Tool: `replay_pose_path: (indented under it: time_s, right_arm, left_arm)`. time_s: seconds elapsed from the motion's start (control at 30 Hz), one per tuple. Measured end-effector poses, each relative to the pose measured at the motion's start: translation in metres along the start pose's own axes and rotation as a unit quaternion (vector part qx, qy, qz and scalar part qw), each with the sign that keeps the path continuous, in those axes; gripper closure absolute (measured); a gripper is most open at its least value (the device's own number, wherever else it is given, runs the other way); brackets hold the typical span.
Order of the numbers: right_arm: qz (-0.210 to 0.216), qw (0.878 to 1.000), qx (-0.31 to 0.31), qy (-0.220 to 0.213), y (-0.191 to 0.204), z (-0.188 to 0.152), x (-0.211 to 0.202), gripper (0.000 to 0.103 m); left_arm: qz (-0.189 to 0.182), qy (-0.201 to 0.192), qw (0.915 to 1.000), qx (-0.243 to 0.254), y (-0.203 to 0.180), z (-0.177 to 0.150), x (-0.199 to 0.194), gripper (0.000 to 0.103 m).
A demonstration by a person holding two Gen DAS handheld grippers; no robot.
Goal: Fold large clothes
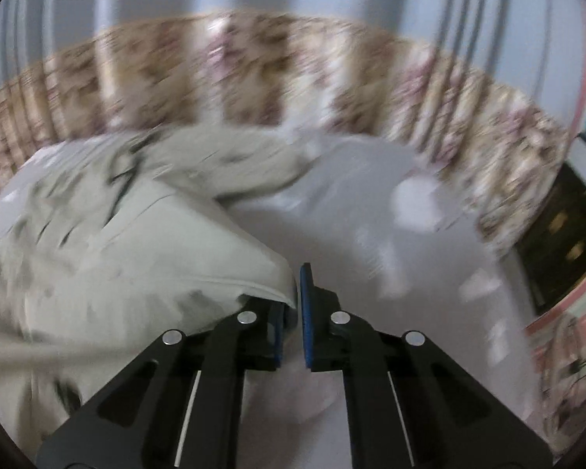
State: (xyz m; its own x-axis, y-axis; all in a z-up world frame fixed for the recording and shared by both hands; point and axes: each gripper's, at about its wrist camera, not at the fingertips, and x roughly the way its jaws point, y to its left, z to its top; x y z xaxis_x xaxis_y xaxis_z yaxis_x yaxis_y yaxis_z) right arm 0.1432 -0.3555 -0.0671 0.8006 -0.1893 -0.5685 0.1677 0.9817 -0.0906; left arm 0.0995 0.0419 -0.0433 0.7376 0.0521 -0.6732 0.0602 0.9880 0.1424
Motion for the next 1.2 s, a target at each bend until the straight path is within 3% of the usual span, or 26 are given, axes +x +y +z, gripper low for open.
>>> replay_pose_path:
  time_s: [0.13, 0.2, 0.23, 0.27, 0.33, 0.4, 0.67, 0.73, 0.87, 0.97, 1.07, 1.17, 1.2]
  right_arm:
    - [-0.063, 0.998, 0.000, -0.004, -0.043, 0.031, 0.042, 0.100]
    - [-0.060, 0.998, 0.007, 0.008, -0.061, 0.037, 0.067, 0.095]
    - [-0.061, 0.998, -0.003, 0.028, -0.066, 0.037, 0.077, 0.077]
    - [-0.057, 0.997, -0.006, 0.046, -0.071, 0.034, 0.083, 0.069]
    - [-0.050, 0.998, -0.007, 0.037, -0.081, 0.027, 0.071, 0.042]
    - [-0.022, 0.999, -0.001, 0.022, -0.089, 0.014, 0.049, 0.027]
    - [0.083, 0.994, 0.005, 0.069, -0.083, -0.070, -0.011, 0.020]
    - [0.089, 0.993, -0.001, 0.071, -0.076, -0.083, -0.015, 0.019]
    - [0.065, 0.996, -0.017, 0.061, -0.073, -0.072, 0.000, 0.017]
    - [0.064, 0.995, -0.015, 0.077, -0.074, -0.058, 0.025, 0.015]
    - [0.085, 0.993, -0.017, 0.081, -0.066, -0.048, 0.041, 0.015]
    - [0.086, 0.993, -0.018, 0.081, -0.058, -0.036, 0.058, 0.014]
    - [0.085, 0.993, -0.015, 0.082, -0.056, -0.033, 0.064, 0.014]
  left_arm:
    - [-0.001, 0.012, 0.9998, -0.014, -0.011, 0.003, 0.010, 0.002]
    - [-0.011, 0.020, 0.9994, -0.025, -0.017, 0.004, 0.016, 0.002]
    - [-0.011, 0.022, 0.9993, -0.027, -0.021, 0.004, 0.018, 0.002]
    - [-0.012, 0.026, 0.9992, -0.027, -0.026, 0.004, 0.021, 0.002]
    - [-0.015, 0.030, 0.9992, -0.023, -0.036, 0.004, 0.026, 0.002]
    - [-0.016, 0.038, 0.9991, -0.013, -0.049, 0.003, 0.034, 0.002]
    - [-0.012, 0.076, 0.9970, 0.003, -0.072, -0.004, 0.070, 0.002]
    - [-0.019, 0.086, 0.9961, 0.004, -0.075, -0.006, 0.079, 0.002]
    - [-0.031, 0.083, 0.9960, -0.002, -0.076, 0.008, 0.094, 0.002]
    - [-0.042, 0.101, 0.9939, 0.007, -0.082, 0.016, 0.110, 0.002]
    - [-0.048, 0.115, 0.9915, 0.036, -0.094, 0.016, 0.122, 0.002]
    - [-0.060, 0.107, 0.9915, 0.045, -0.099, 0.020, 0.126, 0.013]
    - [-0.067, 0.106, 0.9914, 0.036, -0.097, 0.023, 0.129, 0.027]
